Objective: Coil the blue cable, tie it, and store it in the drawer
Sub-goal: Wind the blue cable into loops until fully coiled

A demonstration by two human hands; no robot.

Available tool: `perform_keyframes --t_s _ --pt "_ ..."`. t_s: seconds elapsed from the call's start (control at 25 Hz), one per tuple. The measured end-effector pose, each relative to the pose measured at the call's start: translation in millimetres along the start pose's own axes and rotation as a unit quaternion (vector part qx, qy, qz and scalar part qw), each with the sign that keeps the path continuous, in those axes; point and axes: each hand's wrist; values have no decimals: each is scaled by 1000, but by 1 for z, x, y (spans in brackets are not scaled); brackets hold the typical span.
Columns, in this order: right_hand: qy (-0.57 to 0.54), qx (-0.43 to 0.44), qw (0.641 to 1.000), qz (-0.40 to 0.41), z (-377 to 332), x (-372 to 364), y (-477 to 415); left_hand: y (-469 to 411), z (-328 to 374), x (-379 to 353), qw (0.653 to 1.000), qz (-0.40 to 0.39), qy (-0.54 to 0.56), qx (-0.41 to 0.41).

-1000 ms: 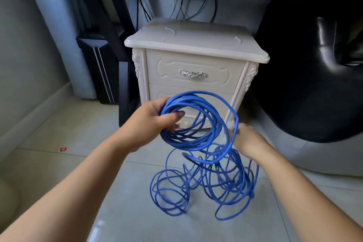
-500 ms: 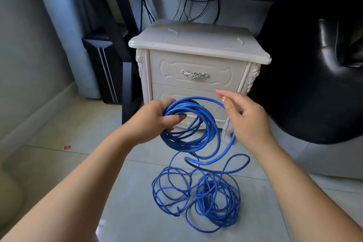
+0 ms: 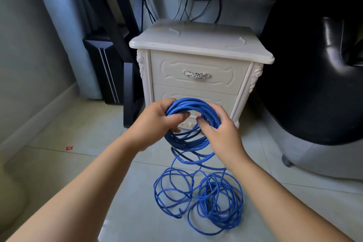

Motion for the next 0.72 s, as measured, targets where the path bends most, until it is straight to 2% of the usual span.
perform_keyframes --t_s 0.2,0.32,0.4,0.56,0.64,0.72 --pt "-148 -55 987 -5 -4 -1 -2 -2 6 -8 988 38 141 42" --pt "-162 -103 981 -31 -7 1 -3 -1 5 -13 974 43 207 79" --pt "-147 -114 982 -21 -8 2 -4 1 7 -16 972 12 214 101" --pt "14 -56 998 31 -14 12 -12 1 12 -10 994 -29 -22 99" --pt "125 -12 992 13 -15 17 -13 4 11 -13 988 -13 -151 36" --pt "230 29 972 -31 -17 16 -8 8 14 -24 967 -23 -248 -52"
Point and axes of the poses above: each hand's wrist, its own y-axis away from the middle knuckle, its own x-axis out of the back of the hand, z = x × y, and after that the axes turned 1 degree about -x, right-handed
